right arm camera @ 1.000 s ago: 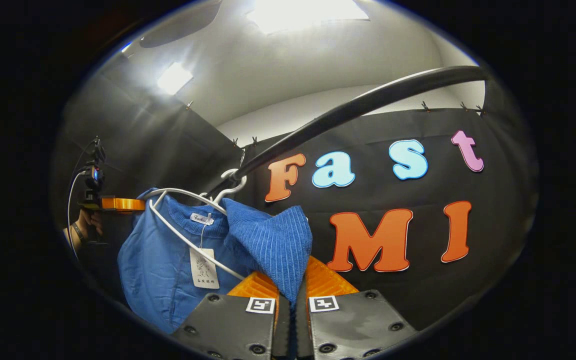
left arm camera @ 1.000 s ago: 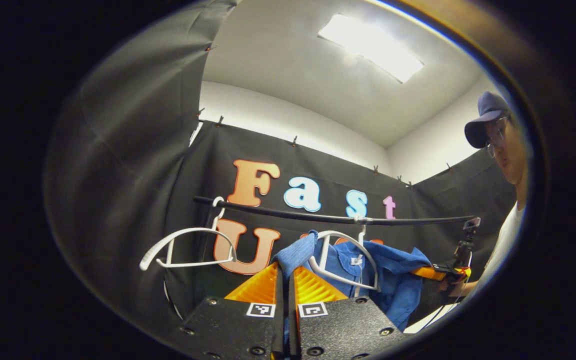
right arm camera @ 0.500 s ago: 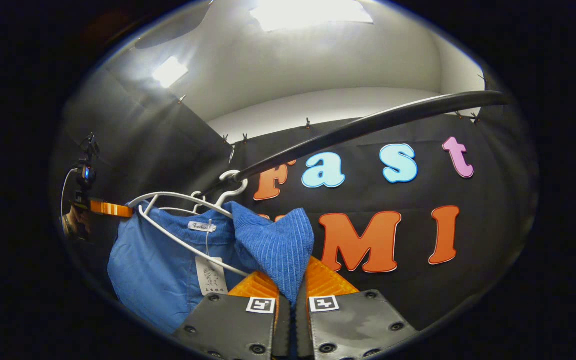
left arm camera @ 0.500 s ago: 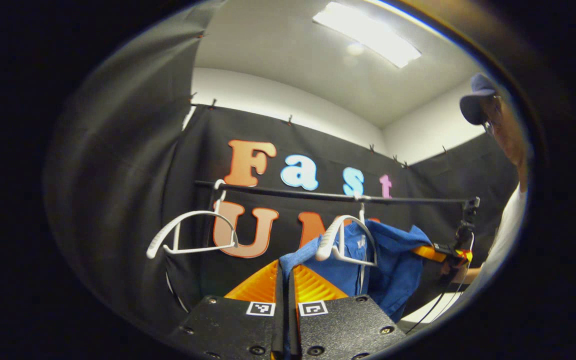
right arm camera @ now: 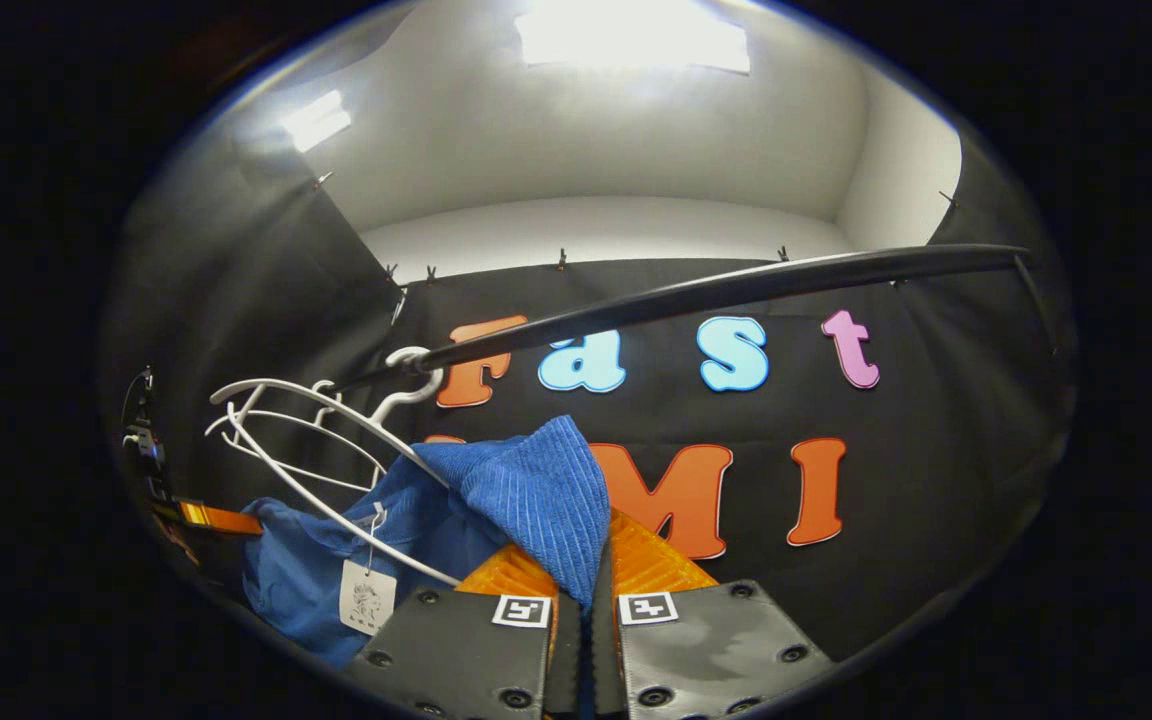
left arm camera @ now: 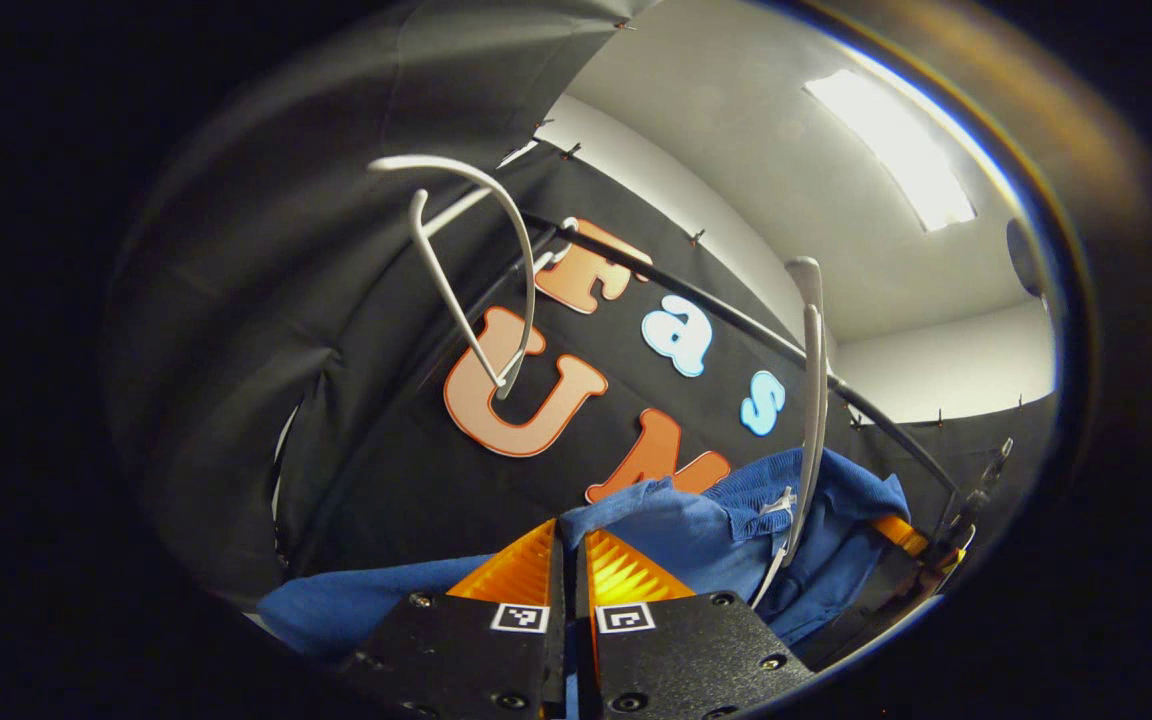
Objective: Grasp the clothes on the hanger with both hands and then place them into the laundry hamper below.
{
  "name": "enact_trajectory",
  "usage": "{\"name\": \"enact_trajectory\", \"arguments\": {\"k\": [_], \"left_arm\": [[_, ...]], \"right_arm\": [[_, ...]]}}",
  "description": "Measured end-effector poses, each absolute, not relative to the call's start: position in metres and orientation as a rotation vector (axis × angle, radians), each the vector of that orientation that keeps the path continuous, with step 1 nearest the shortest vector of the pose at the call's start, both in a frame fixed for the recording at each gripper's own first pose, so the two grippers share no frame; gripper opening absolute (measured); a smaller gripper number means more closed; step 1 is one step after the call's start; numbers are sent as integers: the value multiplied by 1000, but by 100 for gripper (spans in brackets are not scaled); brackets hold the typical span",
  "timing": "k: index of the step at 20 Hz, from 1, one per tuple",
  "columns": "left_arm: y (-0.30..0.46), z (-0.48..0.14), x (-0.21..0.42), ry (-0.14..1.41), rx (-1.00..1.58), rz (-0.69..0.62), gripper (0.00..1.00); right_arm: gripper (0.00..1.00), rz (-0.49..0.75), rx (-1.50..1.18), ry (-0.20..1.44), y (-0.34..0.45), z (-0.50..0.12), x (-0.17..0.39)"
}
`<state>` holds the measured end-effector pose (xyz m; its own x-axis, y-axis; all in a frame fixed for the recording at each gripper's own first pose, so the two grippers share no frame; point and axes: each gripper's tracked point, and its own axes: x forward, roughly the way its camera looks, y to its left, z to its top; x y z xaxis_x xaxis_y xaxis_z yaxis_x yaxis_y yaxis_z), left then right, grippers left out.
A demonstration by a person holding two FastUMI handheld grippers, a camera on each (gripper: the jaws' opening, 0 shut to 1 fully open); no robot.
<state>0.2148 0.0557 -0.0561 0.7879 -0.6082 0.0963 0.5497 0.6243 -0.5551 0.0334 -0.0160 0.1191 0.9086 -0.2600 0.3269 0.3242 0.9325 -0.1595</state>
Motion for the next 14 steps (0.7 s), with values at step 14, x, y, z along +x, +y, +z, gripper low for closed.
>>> {"name": "enact_trajectory", "arguments": {"k": [14], "left_arm": [[-42, -110, 137, 219, -337, -606, 4]], "right_arm": [[12, -396, -256, -170, -120, 65, 39]]}}
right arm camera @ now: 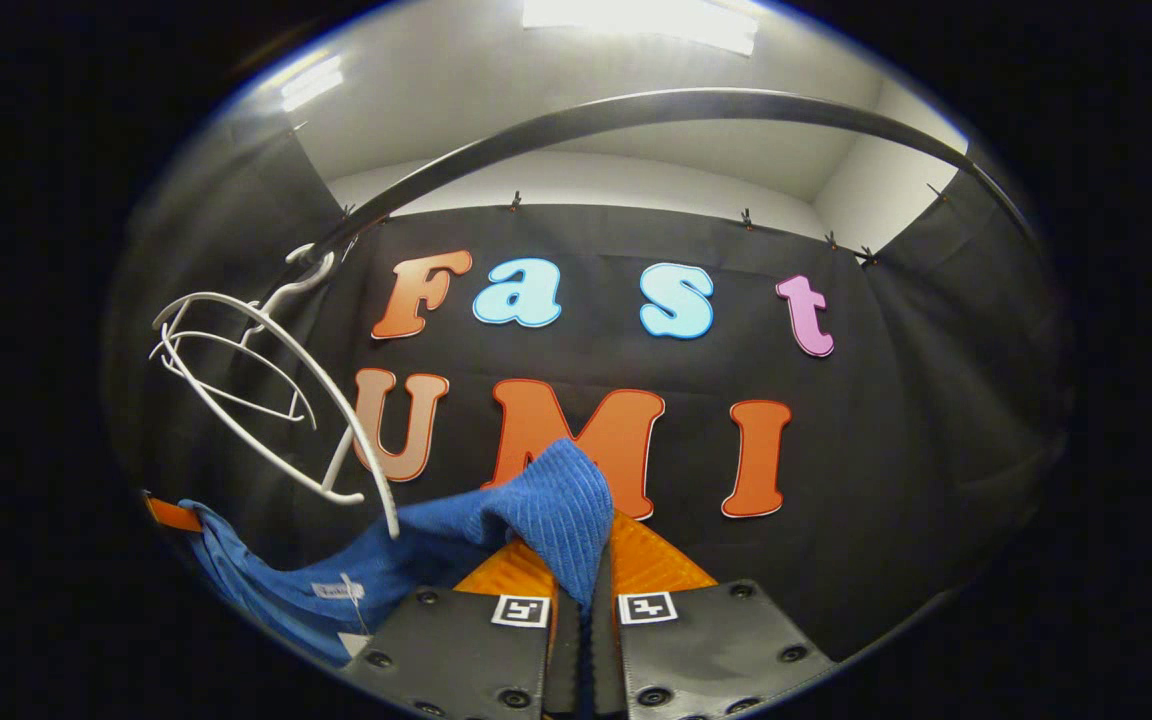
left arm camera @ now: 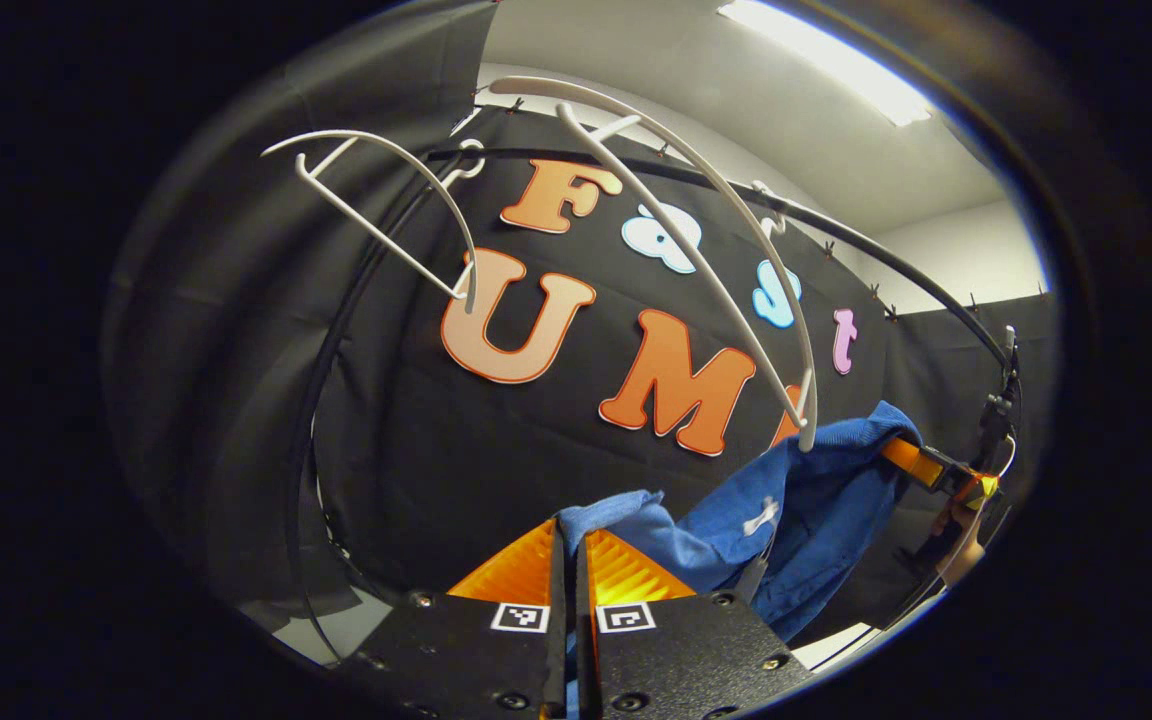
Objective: Grasp the clothes on the hanger with both hands and then place them into the laundry hamper below.
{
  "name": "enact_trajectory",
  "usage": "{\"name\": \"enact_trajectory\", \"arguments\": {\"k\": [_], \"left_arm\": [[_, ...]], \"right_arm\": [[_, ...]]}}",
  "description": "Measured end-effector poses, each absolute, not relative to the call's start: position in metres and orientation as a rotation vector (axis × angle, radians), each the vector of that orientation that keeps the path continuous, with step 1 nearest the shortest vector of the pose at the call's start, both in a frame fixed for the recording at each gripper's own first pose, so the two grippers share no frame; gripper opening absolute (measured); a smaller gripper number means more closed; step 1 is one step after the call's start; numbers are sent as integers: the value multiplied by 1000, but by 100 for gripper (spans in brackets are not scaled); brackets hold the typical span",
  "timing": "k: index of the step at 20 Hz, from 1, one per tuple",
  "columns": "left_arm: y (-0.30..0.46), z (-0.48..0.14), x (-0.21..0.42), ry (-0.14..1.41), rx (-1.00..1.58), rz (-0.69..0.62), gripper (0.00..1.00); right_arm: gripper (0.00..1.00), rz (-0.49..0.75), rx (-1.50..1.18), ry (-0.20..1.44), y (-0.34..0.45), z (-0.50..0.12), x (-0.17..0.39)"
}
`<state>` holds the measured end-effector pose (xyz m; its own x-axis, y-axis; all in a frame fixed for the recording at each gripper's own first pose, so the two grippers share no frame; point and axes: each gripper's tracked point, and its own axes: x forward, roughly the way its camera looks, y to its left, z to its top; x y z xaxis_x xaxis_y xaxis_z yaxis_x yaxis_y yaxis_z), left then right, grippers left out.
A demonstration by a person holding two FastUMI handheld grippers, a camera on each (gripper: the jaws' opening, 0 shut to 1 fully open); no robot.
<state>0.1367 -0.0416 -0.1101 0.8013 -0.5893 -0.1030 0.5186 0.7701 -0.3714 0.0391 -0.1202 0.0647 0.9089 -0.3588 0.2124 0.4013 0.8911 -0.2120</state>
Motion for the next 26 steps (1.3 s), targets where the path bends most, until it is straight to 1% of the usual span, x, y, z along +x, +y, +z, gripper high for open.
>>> {"name": "enact_trajectory", "arguments": {"k": [4, 8, 11, 12, 13, 15, 16, 17, 19, 21, 22, 23, 24, 26], "left_arm": [[-41, -121, 112, 249, -314, -572, 4], [-27, -137, 110, 290, -325, -470, 4], [-39, -156, 106, 343, -336, -468, 4], [-45, -166, 102, 368, -329, -475, 4], [-50, -177, 96, 396, -317, -477, 6], [-58, -212, 92, 469, -305, -468, 4], [-65, -230, 87, 516, -313, -469, 7], [-74, -252, 79, 570, -323, -477, 4], [-86, -288, 65, 679, -340, -489, 4], [-87, -324, 52, 789, -289, -449, 4], [-82, -342, 46, 837, -240, -424, 5], [-81, -363, 36, 891, -193, -410, 11], [-81, -380, 25, 945, -148, -413, 5], [-91, -407, 10, 1030, -95, -426, 6]], "right_arm": [[12, -337, -243, -114, -120, 41, 29], [11, -198, -143, -59, -86, 15, 36], [12, -96, -72, 14, -53, -24, 49], [12, -67, -57, 51, -42, -44, 51], [12, -38, -43, 92, -32, -65, 56], [12, 10, -30, 202, -15, -118, 60], [12, 27, -28, 269, -7, -146, 61], [12, 35, -23, 334, -2, -175, 59], [12, 15, -4, 431, 1, -227, 54], [12, 5, 25, 553, 1, -279, 47], [7, 9, 45, 624, 6, -306, 45], [14, 9, 66, 694, 9, -329, 37], [14, 2, 87, 753, 11, -350, 29], [13, -19, 122, 861, 10, -383, 18]]}}
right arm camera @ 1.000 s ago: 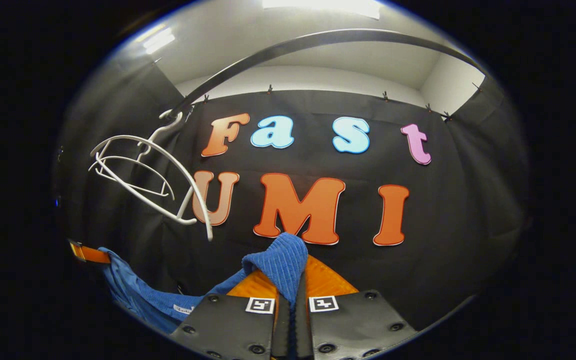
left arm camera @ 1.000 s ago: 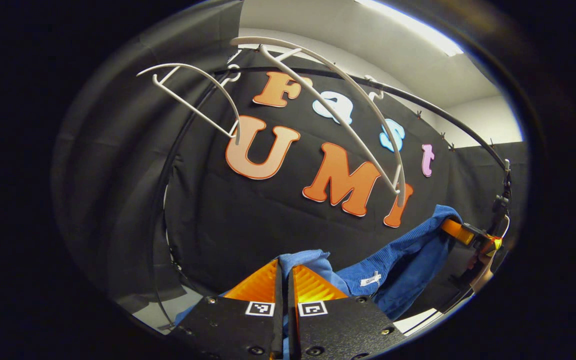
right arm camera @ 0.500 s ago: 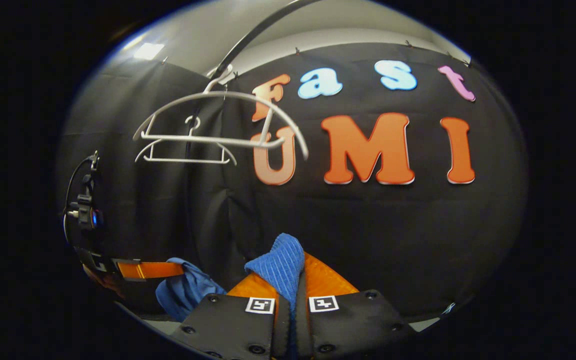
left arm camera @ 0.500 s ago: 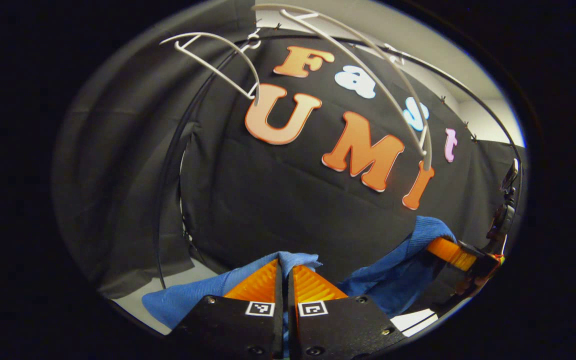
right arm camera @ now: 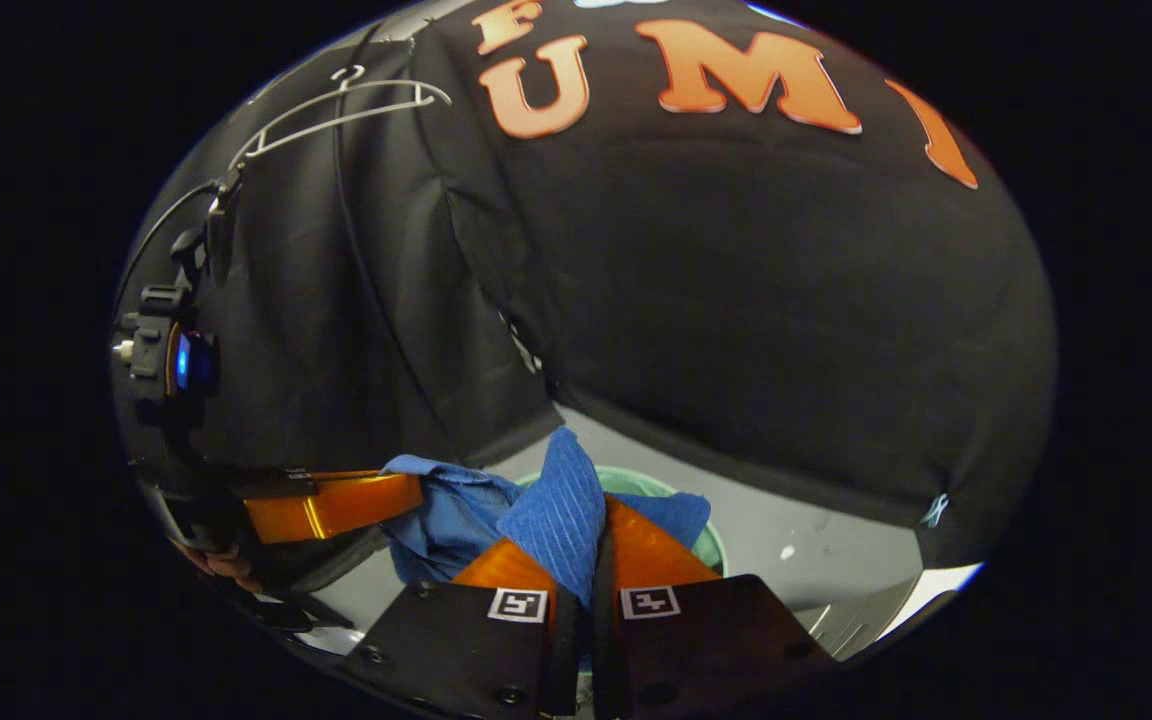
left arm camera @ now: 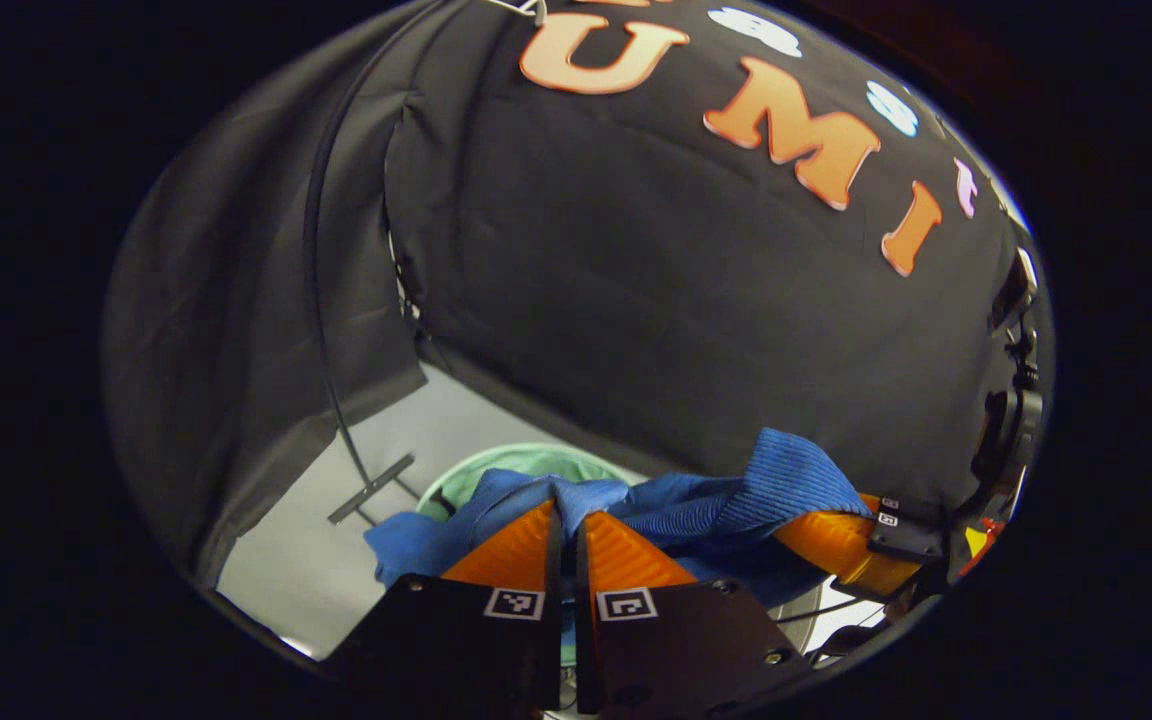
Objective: Grasp the clothes on the hanger with both hands and then place them into the laundry hamper below.
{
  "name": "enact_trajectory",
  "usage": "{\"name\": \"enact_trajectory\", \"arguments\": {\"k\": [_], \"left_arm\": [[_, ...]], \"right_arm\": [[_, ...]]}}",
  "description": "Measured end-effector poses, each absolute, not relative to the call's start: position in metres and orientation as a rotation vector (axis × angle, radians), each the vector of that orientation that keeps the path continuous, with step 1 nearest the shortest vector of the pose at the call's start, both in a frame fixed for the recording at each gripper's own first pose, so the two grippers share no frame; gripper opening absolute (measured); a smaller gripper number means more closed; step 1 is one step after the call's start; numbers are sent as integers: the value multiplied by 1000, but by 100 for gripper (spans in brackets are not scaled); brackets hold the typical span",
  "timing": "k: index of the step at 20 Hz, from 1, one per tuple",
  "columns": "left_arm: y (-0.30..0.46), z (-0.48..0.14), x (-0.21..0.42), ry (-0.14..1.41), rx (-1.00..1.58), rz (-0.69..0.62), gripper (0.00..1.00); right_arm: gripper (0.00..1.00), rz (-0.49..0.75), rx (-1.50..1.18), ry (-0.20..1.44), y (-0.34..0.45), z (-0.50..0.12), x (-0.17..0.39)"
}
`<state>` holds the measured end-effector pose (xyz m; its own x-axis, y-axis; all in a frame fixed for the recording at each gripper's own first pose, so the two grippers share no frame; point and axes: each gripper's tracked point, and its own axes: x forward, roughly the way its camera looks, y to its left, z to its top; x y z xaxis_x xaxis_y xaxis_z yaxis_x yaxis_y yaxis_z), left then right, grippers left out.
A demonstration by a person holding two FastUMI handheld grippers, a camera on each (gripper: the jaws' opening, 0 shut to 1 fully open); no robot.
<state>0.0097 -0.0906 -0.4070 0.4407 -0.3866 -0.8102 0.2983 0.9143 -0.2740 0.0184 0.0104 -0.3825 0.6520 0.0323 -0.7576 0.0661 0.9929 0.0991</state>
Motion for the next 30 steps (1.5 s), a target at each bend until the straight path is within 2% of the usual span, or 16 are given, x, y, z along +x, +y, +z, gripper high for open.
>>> {"name": "enact_trajectory", "arguments": {"k": [2, 3, 4, 8, 9, 13, 17, 22, 27, 30], "left_arm": [[-97, -420, -1, 1075, -66, -430, 10], [-98, -421, -5, 1090, -57, -428, 15], [-97, -416, -6, 1098, -45, -427, 12], [-82, -421, -6, 1113, 19, -396, 100], [-82, -420, -6, 1113, 9, -392, 97], [-79, -401, 3, 1050, -27, -374, 97], [-69, -340, 32, 909, -77, -352, 98], [-74, -233, 60, 721, -154, -351, 97], [-53, -117, 86, 413, -132, -296, 96], [-42, -59, 91, 291, -99, -259, 95]], "right_arm": [[17, -39, 148, 937, 17, -398, 14], [12, -49, 151, 966, 19, -394, 5], [12, -46, 160, 980, 21, -387, 1], [92, -28, 156, 977, 22, -383, 7], [97, -30, 151, 971, 20, -384, 6], [99, -41, 142, 931, 22, -371, 16], [99, -44, 126, 823, 22, -318, 25], [98, -59, 111, 611, 18, -206, 46], [98, -104, 98, 336, -9, -79, 69], [100, -135, 87, 195, -23, -16, 63]]}}
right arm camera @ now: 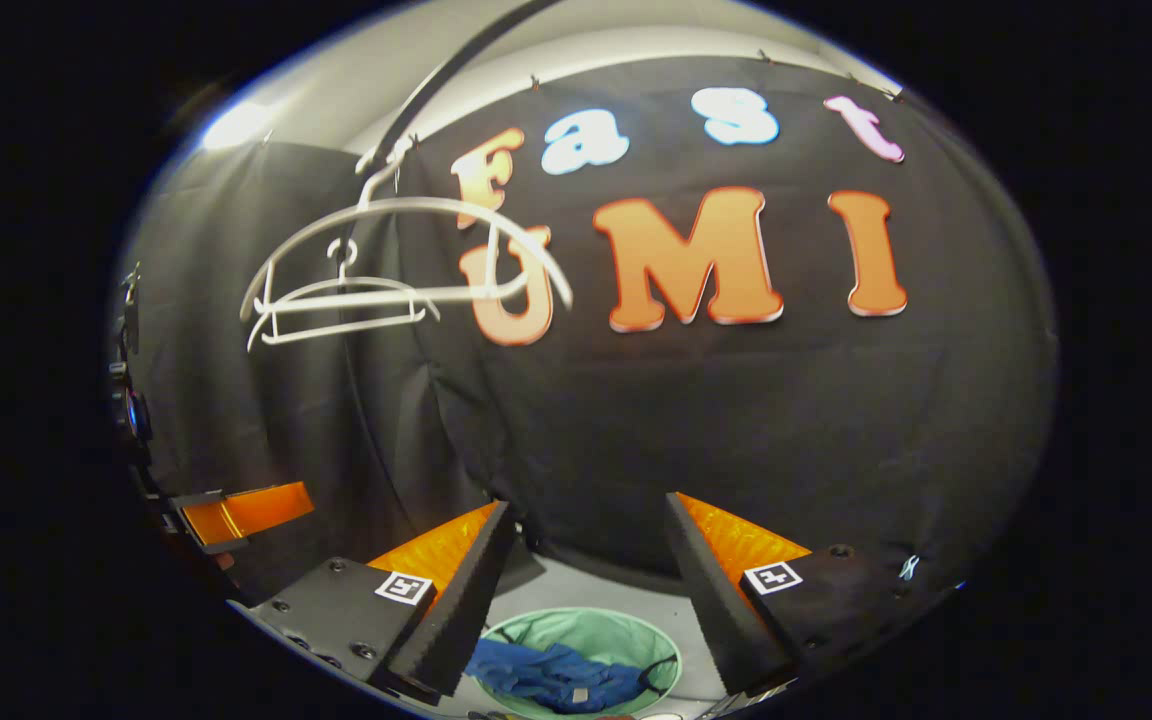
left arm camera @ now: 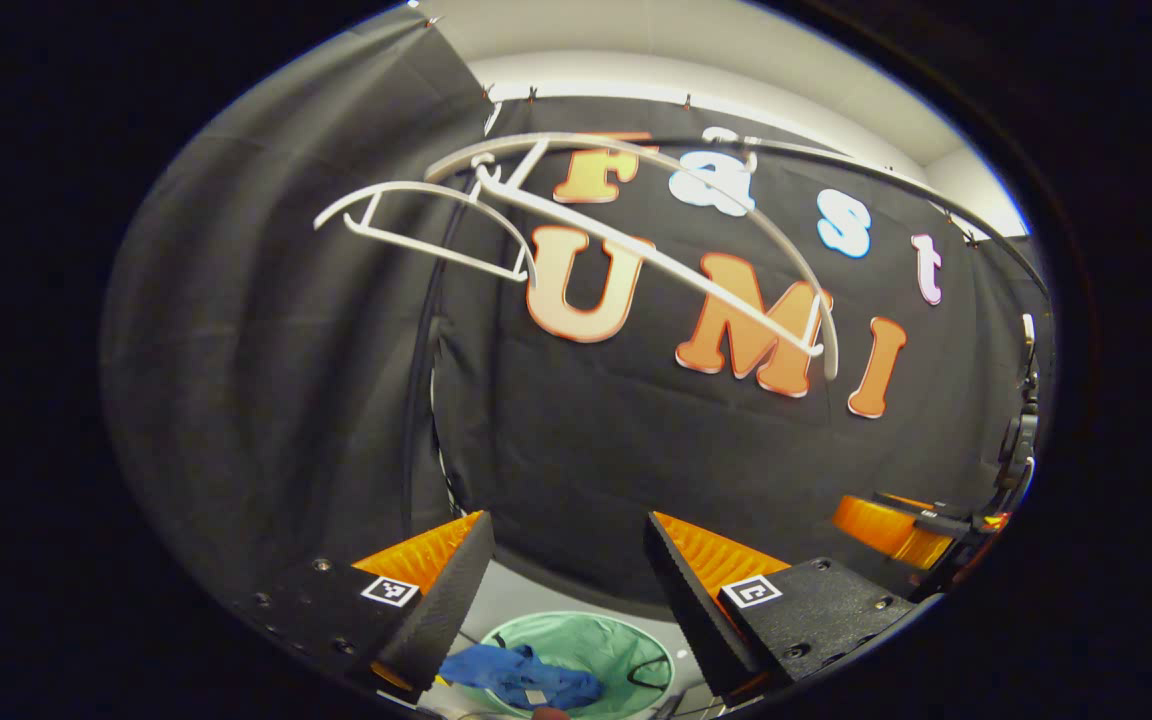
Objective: Grasp the clothes on the hanger with both hands and then place them into the laundry hamper below.
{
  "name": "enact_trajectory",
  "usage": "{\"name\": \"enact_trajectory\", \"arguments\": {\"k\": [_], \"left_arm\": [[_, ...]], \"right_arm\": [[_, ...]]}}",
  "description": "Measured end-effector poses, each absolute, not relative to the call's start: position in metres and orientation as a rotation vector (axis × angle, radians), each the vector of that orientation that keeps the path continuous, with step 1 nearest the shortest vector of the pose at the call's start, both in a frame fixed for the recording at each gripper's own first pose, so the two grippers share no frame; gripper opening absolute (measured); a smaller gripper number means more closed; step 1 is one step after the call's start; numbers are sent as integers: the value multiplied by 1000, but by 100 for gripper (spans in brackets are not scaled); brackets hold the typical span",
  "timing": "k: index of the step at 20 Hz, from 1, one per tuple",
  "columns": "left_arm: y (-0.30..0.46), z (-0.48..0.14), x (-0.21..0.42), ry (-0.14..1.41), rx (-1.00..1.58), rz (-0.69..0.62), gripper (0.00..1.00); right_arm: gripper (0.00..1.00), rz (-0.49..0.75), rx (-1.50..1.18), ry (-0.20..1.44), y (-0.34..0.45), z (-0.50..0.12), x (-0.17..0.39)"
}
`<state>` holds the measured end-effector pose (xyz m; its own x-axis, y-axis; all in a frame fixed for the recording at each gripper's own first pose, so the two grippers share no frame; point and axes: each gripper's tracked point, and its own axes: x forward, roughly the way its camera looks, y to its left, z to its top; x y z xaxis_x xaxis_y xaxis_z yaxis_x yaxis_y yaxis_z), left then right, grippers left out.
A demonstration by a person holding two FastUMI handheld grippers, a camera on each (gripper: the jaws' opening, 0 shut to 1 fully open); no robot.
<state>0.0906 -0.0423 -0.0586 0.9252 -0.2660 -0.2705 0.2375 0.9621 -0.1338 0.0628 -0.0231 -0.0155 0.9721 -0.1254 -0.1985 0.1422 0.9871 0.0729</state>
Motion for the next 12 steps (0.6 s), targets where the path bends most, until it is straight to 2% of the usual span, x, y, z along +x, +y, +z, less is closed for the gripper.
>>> {"name": "enact_trajectory", "arguments": {"k": [1, 2, 7, 9, 12], "left_arm": [[-41, -40, 92, 254, -86, -248, 95], [-38, -24, 93, 220, -78, -233, 92], [-28, 31, 87, 79, -70, -179, 92], [-12, 58, 78, 12, -58, -149, 92], [4, 84, 67, -70, -43, -111, 91]], "right_arm": [[89, -141, 78, 162, -27, 6, 59], [89, -146, 66, 133, -30, 22, 58], [88, -186, 34, 4, -51, 80, 35], [100, -210, 3, -30, -60, 93, 19], [100, -251, -23, -67, -75, 107, 0]]}}
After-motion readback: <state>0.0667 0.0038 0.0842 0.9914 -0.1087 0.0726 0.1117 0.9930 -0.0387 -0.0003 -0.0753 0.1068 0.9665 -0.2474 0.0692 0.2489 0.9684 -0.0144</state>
